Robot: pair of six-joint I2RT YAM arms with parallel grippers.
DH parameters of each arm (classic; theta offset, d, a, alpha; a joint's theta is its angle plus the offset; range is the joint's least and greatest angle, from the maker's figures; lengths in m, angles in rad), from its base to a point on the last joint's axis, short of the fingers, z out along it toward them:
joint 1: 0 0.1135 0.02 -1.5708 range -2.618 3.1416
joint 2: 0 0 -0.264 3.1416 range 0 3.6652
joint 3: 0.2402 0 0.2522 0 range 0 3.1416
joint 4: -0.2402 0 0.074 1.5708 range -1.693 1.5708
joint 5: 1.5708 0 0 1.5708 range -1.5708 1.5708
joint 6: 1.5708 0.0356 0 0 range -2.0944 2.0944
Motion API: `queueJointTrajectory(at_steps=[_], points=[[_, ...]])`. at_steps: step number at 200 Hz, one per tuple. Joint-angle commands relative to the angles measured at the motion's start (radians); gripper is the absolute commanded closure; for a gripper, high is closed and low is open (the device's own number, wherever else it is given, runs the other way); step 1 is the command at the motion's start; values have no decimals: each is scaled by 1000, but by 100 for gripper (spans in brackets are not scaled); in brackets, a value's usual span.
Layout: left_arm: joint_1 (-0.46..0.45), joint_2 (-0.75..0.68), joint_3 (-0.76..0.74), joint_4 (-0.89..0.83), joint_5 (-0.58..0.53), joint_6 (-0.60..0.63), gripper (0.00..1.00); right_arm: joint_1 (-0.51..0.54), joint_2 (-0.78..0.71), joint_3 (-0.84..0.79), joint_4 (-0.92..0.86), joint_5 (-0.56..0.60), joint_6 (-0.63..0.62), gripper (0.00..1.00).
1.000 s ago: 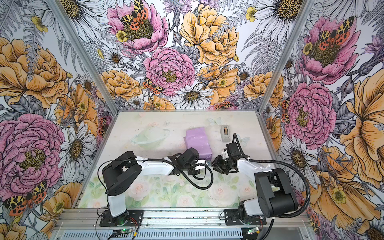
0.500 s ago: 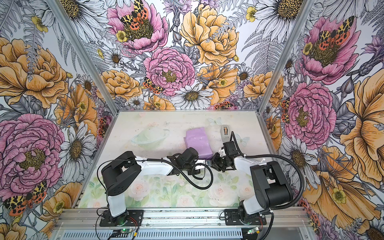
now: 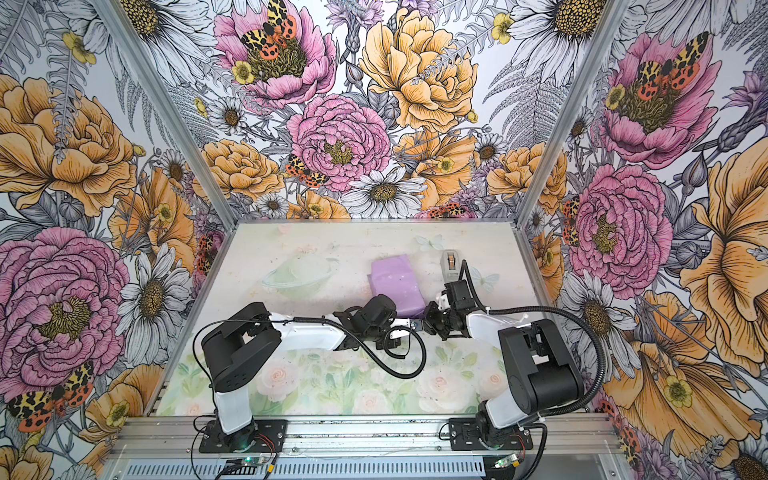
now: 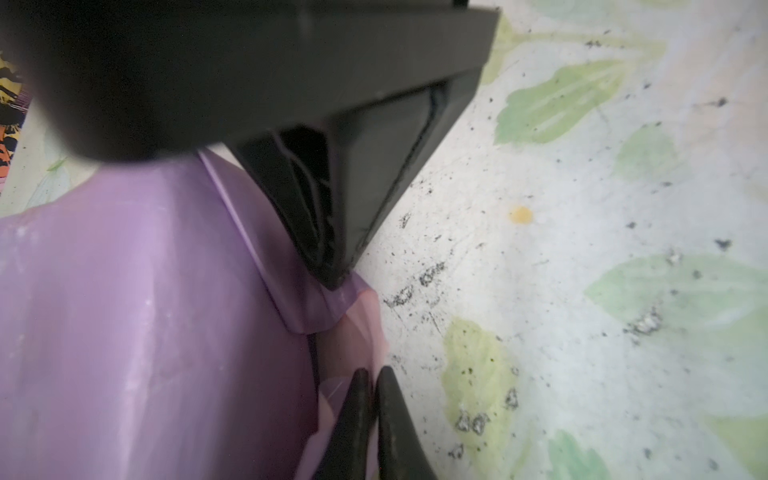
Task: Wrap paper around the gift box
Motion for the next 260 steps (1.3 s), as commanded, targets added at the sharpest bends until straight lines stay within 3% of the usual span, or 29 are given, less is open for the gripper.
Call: queueJointTrajectory(at_steps=[1, 43, 47, 50, 82, 123, 150, 260], points=[[-11, -97, -20, 27, 5, -3, 70, 7, 17, 20, 24, 13, 5, 100], [-16, -242, -88, 34, -24, -2, 25, 7, 13, 20, 24, 17, 8, 100], [-13, -259, -100, 40, -24, 3, 5, 8, 13, 19, 24, 18, 9, 100], [-12, -270, -109, 44, -25, 8, 2, 8, 12, 19, 24, 18, 9, 100], [17, -311, -166, 17, -52, 105, 1, 8, 5, 19, 24, 22, 11, 100], [14, -242, -161, 10, -54, 214, 1, 9, 3, 17, 24, 21, 9, 100], [-3, -193, -150, 57, -126, 246, 1, 8, 2, 18, 23, 22, 10, 100], [-36, -65, -151, 259, -307, 222, 1, 8, -13, 28, 24, 25, 35, 100]])
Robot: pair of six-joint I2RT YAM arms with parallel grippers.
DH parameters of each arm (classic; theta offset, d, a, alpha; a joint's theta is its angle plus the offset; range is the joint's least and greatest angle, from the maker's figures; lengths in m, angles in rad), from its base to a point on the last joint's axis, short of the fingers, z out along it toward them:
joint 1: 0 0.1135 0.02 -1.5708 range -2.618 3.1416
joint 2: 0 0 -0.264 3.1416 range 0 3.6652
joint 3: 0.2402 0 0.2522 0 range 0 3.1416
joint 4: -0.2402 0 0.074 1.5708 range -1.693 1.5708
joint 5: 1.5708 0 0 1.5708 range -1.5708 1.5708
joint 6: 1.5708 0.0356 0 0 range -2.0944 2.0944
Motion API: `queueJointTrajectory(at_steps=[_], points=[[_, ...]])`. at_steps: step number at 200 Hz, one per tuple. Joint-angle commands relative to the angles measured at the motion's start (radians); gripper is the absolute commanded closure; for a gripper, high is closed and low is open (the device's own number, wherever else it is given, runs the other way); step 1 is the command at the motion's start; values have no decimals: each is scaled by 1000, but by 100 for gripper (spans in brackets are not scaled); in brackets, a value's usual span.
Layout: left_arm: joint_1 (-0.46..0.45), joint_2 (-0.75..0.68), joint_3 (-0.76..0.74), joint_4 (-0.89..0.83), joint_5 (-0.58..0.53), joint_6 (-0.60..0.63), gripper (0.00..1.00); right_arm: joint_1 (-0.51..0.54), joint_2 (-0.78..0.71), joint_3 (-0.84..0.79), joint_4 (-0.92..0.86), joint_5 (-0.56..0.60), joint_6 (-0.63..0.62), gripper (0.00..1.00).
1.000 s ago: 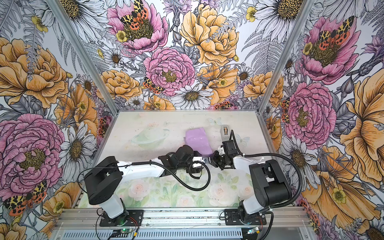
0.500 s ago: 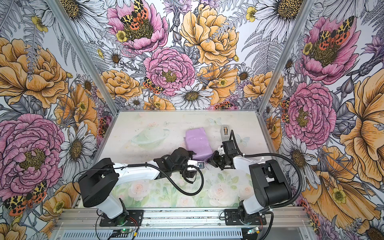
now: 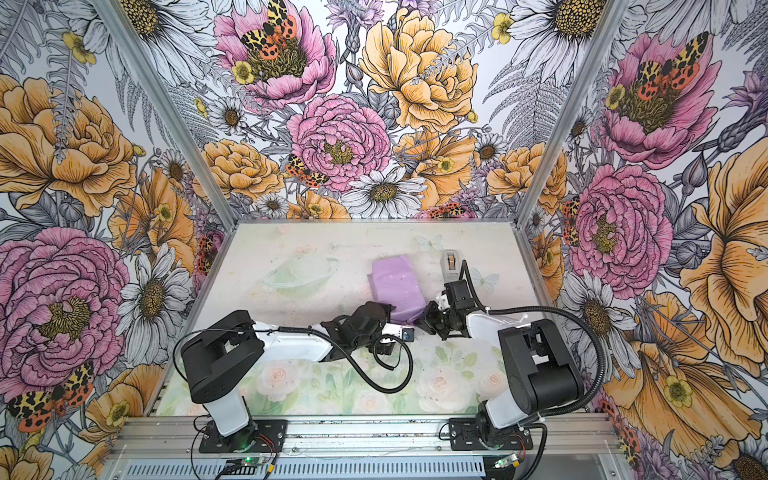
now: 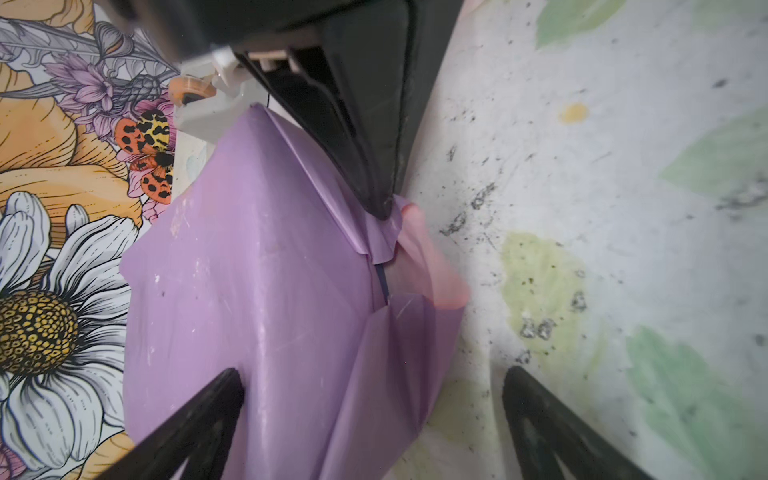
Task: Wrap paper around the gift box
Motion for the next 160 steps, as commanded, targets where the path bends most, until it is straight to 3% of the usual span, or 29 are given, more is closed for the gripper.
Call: queueJointTrajectory(at_steps=[1, 39, 102, 160], points=[[-11, 23, 8, 76, -76, -26, 1, 9, -13, 27, 19, 18, 16, 100], [-13, 74, 6, 98, -115, -76, 2, 8, -15, 26, 19, 19, 17, 100], [1, 88, -11, 105, -112, -192, 21, 7, -38, 24, 19, 33, 23, 98], [25, 89, -25, 105, -82, -281, 31, -32, -153, -22, -10, 77, 16, 73]])
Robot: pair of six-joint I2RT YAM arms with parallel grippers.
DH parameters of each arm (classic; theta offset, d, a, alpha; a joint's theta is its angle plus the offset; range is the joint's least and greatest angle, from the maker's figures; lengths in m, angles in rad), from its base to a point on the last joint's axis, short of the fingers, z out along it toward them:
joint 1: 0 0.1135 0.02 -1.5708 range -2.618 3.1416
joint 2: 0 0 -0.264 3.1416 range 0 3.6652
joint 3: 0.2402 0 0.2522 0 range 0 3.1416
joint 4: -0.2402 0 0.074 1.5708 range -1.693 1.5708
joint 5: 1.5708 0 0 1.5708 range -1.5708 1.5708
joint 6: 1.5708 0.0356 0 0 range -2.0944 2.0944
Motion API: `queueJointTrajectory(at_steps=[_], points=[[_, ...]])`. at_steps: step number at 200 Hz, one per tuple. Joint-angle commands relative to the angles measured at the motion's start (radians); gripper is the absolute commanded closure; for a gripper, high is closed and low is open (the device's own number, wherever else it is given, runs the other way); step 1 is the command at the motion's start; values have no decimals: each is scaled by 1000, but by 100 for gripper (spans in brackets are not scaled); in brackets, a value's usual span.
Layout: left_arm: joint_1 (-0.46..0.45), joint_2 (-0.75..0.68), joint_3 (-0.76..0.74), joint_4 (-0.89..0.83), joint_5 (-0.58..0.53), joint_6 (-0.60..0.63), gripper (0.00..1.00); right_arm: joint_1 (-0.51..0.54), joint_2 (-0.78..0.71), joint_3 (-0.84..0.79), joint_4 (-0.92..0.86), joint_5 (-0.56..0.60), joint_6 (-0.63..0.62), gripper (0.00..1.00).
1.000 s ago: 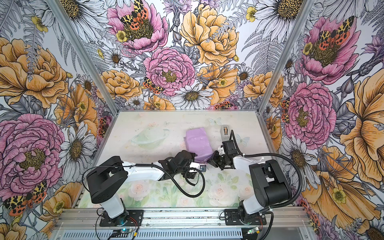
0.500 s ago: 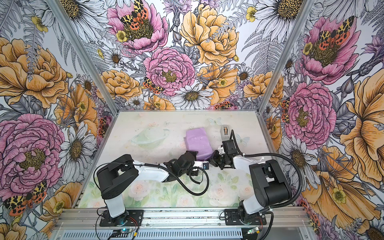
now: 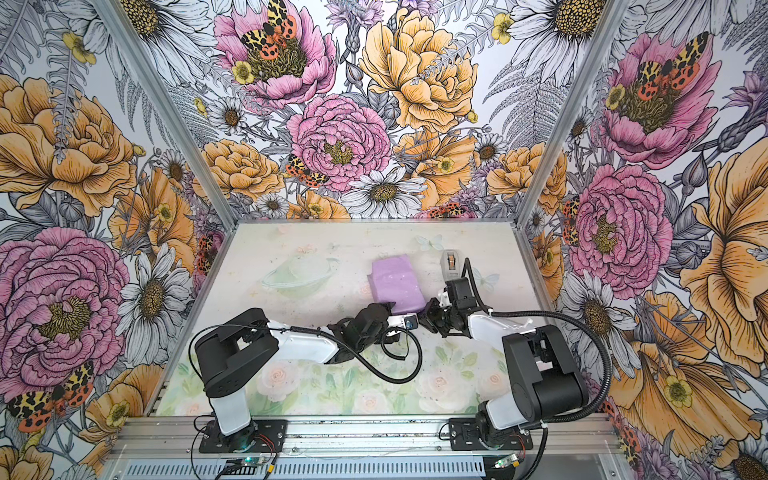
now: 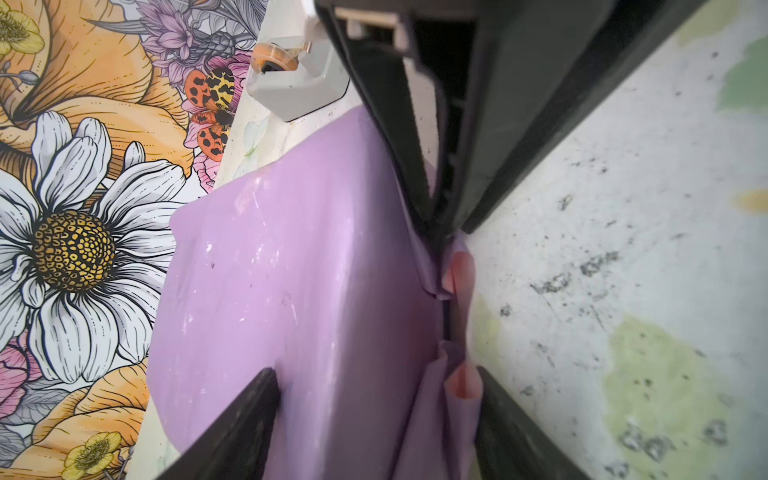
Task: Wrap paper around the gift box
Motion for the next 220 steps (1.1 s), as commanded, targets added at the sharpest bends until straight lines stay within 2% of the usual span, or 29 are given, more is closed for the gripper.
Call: queueJointTrajectory(at_steps=[1, 29, 71, 146, 220], points=[[28, 29, -27, -58, 21, -86, 31, -23, -88, -24, -12, 51, -8, 73], [43, 25, -29, -57, 48, -119, 35, -27, -163, -64, -66, 114, -25, 72], [60, 26, -31, -57, 71, -159, 38, 23, -197, -93, -67, 174, -22, 79], [74, 29, -32, -57, 103, -202, 41, 134, -86, -103, 130, 237, 61, 89], [77, 22, -35, -54, 122, -218, 41, 161, -3, -77, 222, 272, 86, 94]])
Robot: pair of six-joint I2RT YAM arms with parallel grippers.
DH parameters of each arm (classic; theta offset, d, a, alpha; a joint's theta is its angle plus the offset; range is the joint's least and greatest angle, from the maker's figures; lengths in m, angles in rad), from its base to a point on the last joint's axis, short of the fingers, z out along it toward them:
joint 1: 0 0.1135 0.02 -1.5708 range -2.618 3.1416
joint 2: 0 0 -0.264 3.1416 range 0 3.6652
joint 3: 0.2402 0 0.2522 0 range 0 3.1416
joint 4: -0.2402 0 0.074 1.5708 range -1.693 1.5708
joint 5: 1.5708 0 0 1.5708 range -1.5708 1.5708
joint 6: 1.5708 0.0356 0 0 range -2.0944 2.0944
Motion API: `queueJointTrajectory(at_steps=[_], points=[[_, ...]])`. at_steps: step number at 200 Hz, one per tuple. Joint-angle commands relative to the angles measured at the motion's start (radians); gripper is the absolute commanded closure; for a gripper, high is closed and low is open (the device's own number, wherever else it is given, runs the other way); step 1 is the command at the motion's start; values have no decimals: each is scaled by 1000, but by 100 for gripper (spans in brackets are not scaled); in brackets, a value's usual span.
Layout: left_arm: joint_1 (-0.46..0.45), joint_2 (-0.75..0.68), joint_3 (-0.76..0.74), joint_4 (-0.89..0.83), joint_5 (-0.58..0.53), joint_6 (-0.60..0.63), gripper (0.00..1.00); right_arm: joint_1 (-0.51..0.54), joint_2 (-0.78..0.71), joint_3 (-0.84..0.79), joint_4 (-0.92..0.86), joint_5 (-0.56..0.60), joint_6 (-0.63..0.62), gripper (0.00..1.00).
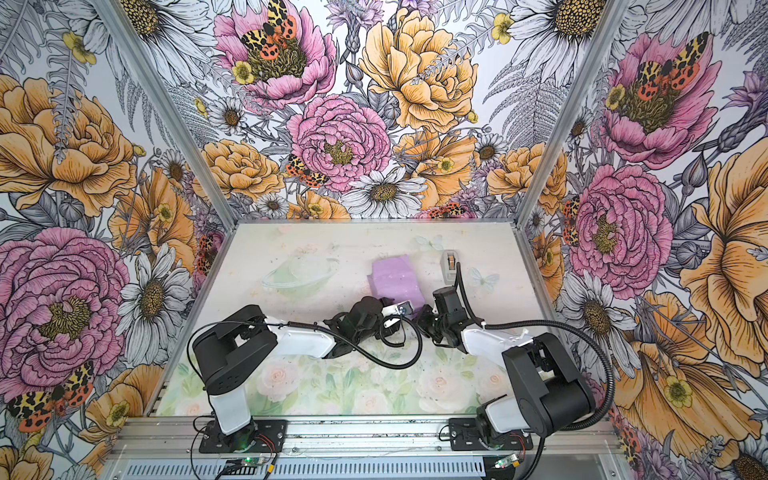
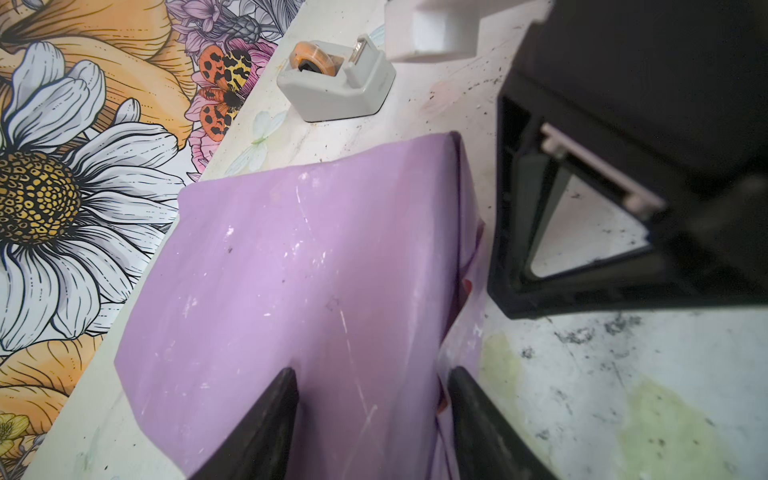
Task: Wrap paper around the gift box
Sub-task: 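Press the left gripper along the folded flap while the right holds the box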
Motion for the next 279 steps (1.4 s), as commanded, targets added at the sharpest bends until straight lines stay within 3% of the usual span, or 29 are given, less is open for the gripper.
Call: queueJointTrajectory(at_steps=[1, 73, 99, 105, 109, 155, 209, 254, 279], points=[[23, 22, -34, -99, 30, -43, 41, 6, 19, 18, 60, 36, 13, 94], [23, -17, -33, -81, 51, -29, 32, 7, 32, 27, 87, 58, 19, 96], [21, -85, -31, -74, 56, -23, 20, 8, 34, 27, 89, 59, 20, 96], [19, -98, -31, -74, 55, -22, 4, 8, 34, 27, 89, 59, 21, 96], [20, -108, -31, -73, 55, -21, 1, 8, 34, 26, 89, 59, 20, 96], [30, -201, -58, -122, 71, 19, 1, 9, 26, 27, 86, 62, 19, 96], [25, -145, -33, -186, 87, 75, 1, 8, 27, 27, 86, 62, 19, 96], [6, -72, 27, -178, 38, 82, 1, 8, 27, 27, 84, 61, 19, 96], [5, -43, 30, -137, -42, 74, 1, 9, 25, 26, 84, 61, 19, 97]])
